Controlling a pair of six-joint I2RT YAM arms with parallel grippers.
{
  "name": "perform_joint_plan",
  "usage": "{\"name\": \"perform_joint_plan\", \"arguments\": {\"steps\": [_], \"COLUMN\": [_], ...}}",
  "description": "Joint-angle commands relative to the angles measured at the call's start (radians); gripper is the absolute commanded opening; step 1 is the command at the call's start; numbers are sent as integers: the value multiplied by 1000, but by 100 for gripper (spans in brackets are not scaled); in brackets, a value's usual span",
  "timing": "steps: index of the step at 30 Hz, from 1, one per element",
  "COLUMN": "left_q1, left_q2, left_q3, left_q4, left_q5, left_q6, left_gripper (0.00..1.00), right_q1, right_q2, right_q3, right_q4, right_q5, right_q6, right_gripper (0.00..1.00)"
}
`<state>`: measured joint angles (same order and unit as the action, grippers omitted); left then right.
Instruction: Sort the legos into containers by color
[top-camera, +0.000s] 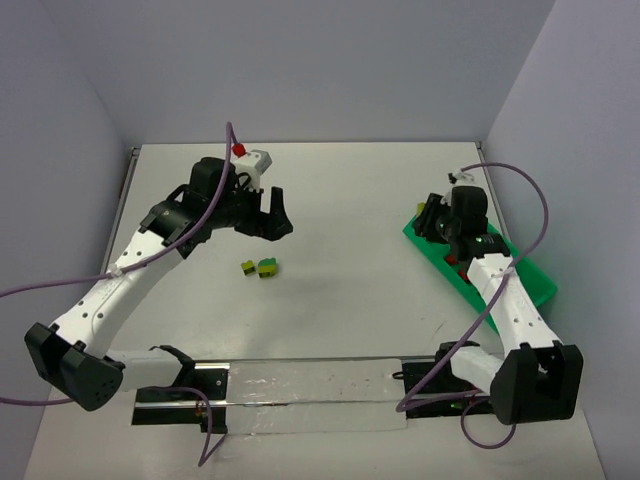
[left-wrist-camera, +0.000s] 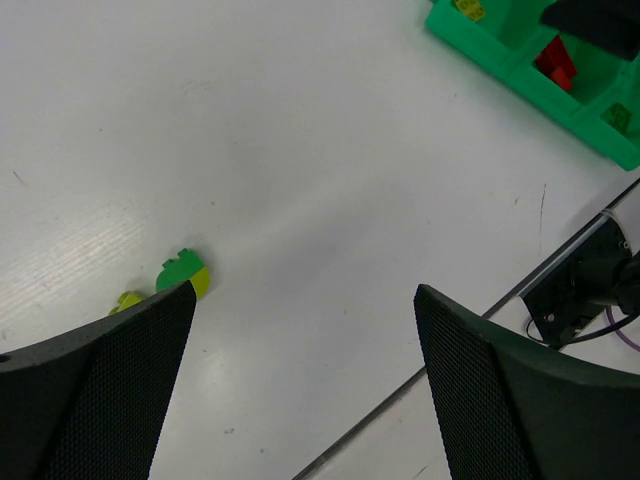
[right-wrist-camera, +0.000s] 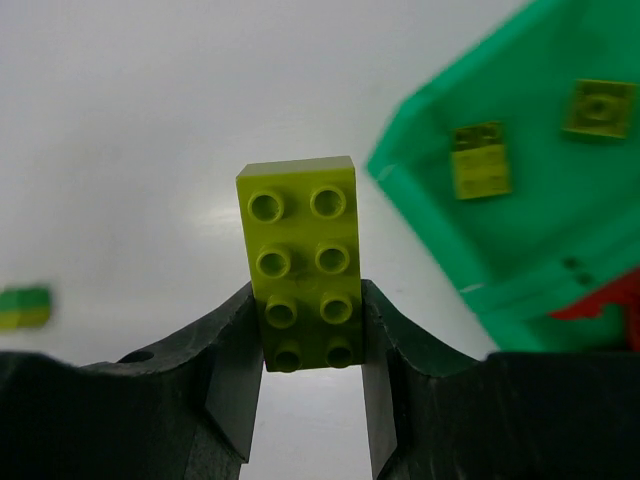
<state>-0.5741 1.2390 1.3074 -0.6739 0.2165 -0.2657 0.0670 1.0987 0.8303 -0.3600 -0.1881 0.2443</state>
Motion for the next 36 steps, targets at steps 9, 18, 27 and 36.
{"name": "perform_joint_plan", "arguments": {"steps": [9,18,27,36], "left_q1": [16,17,17,18], "left_q2": [142,159,177,214], "left_q3": [25,24,14,-53], "left_q4": [10,-1,-26,-58], "left_q5": [-63,-68,-110,-326], "left_q6": [-135,-148,-184,-277], "left_gripper": [98,99,99,88], "right_q1": [-141,-156,-145,119], "right_q2": [222,367,348,92], "right_q3": [188,286,315,190], "right_q4": [-113,-66,-58,18], "right_q5": [528,502,431,368], "right_q6": [282,258,231,132], "right_gripper": [5,58,85,81]}}
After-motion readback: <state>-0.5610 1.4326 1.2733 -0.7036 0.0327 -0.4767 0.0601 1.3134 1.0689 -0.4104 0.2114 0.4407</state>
